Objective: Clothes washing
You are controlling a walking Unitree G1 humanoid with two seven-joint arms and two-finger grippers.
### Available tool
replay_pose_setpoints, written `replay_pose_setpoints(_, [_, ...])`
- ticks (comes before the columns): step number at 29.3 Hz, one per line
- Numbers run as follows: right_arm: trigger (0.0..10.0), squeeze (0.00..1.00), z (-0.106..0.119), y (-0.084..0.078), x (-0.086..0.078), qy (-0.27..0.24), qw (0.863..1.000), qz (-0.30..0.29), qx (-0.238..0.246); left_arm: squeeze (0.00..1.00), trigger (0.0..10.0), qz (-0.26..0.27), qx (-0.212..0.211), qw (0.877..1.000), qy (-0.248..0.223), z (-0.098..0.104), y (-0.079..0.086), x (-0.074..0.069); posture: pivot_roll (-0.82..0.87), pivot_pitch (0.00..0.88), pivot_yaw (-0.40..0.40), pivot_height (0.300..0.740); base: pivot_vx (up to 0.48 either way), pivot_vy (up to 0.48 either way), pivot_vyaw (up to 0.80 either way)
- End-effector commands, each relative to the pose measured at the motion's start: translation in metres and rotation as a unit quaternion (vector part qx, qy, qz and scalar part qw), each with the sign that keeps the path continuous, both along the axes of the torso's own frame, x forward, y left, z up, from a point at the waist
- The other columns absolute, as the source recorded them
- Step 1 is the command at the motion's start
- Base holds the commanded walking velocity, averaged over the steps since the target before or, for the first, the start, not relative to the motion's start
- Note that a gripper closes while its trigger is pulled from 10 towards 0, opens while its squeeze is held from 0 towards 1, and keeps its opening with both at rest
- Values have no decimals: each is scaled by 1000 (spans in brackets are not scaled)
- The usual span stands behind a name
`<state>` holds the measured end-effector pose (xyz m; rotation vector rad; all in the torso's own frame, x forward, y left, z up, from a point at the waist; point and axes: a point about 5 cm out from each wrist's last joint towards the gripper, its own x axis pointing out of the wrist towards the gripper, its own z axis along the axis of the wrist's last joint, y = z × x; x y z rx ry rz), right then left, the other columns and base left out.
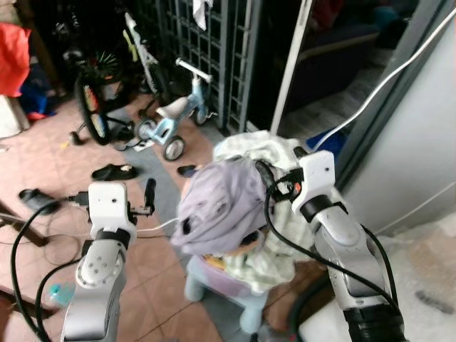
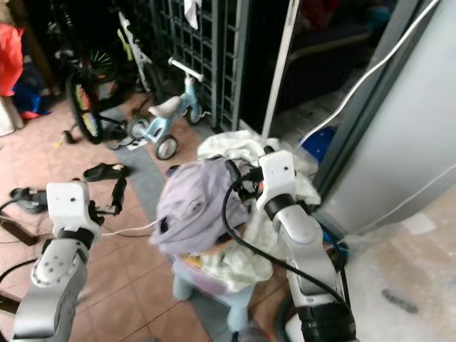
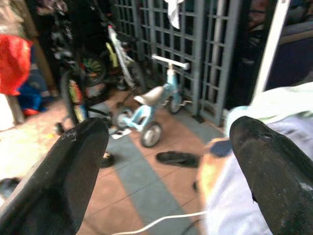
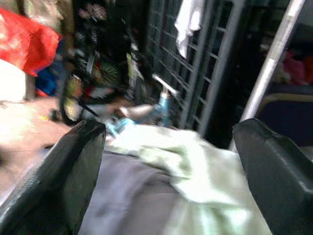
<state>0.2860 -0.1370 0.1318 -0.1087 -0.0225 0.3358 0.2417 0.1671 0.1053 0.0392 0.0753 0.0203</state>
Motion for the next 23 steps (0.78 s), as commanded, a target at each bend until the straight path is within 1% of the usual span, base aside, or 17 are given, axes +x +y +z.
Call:
replay_pose_setpoints(1, [10000, 0, 5, 6, 2, -11, 1000, 4, 2, 0, 10000, 12, 12, 1000, 4, -1, 8, -1, 10, 0, -28, 740, 259, 0, 0])
replay_pose_setpoints(4, [10000, 0, 4, 11, 5, -6, 1000, 2, -2, 0, 10000, 13, 18, 1000, 12, -1, 11, -2, 24, 0, -30, 740, 0, 0, 0])
replay_pose_setpoints(5, [10000, 0, 2, 12, 5, -3, 1000, 3, -4, 0, 10000, 10, 17, 1000, 13, 0, 11, -5, 48, 0, -30, 740, 0, 0, 0])
replay_pose_setpoints(6, [10000, 0, 2, 12, 5, -3, 1000, 3, -4, 0, 10000, 10, 17, 1000, 13, 0, 11, -5, 48, 0, -30, 740, 0, 0, 0])
replay_pose_setpoints(7, [10000, 0, -4, 10, 7, 10, 1000, -3, -6, 0, 10000, 4, 19, 1000, 13, 2, 8, -9, 69, 0, -43, 740, 0, 0, 0])
replay_pose_setpoints(8, [10000, 0, -7, 9, 11, 25, 1000, -17, 4, 0, 10000, -5, 18, 1000, 14, 6, 6, -12, 73, 0, -49, 740, 0, 0, 0])
replay_pose_setpoints(9, [10000, 0, -7, 9, 11, 25, 1000, -17, 4, 0, 10000, -5, 18, 1000, 14, 6, 6, -12, 73, 0, -49, 740, 0, 0, 0])
replay_pose_setpoints(10, [10000, 0, -9, 9, 14, 42, 999, -28, 14, 0, 10000, -20, 19, 999, 16, 10, 3, -19, 84, 0, -68, 740, 0, 0, 0])
replay_pose_setpoints(12, [10000, 0, -12, 10, 15, 50, 998, -29, 10, 0, 10000, -23, 20, 999, 20, 9, 2, -21, 93, 1, -74, 740, 0, 0, 0])
replay_pose_setpoints(14, [10000, 0, -21, 10, 18, 74, 996, -39, 4, 0, 10000, -30, 25, 999, 31, 6, 0, -28, 118, 22, -85, 740, 0, 0, 0])
replay_pose_setpoints(16, [10000, 0, -21, 10, 18, 74, 996, -39, 4, 0, 10000, -30, 25, 999, 31, 6, 0, -28, 118, 22, -85, 740, 0, 0, 0])
replay_pose_setpoints(18, [10000, 0, -24, 12, 24, 94, 994, -53, 8, 0, 10000, -46, 22, 998, 36, 8, -3, -31, 126, 67, -91, 740, 0, 0, 0])
replay_pose_setpoints(19, [10000, 0, -24, 16, 33, 95, 994, -59, -2, 0, 10000, -73, 24, 996, 33, 12, -11, -33, 144, 97, -96, 740, 0, 0, 0])
replay_pose_setpoints(21, [10000, 0, -23, 20, 42, 89, 994, -66, -16, 0, 10000, -106, 31, 994, 27, 18, -21, -36, 156, 99, -98, 740, 0, 0, 0])
replay_pose_setpoints(23, [10000, 0, -20, 22, 52, 85, 993, -82, -28, 0, 10000, -112, 27, 993, 22, 25, -26, -39, 162, 139, -100, 740, 0, 0, 0])
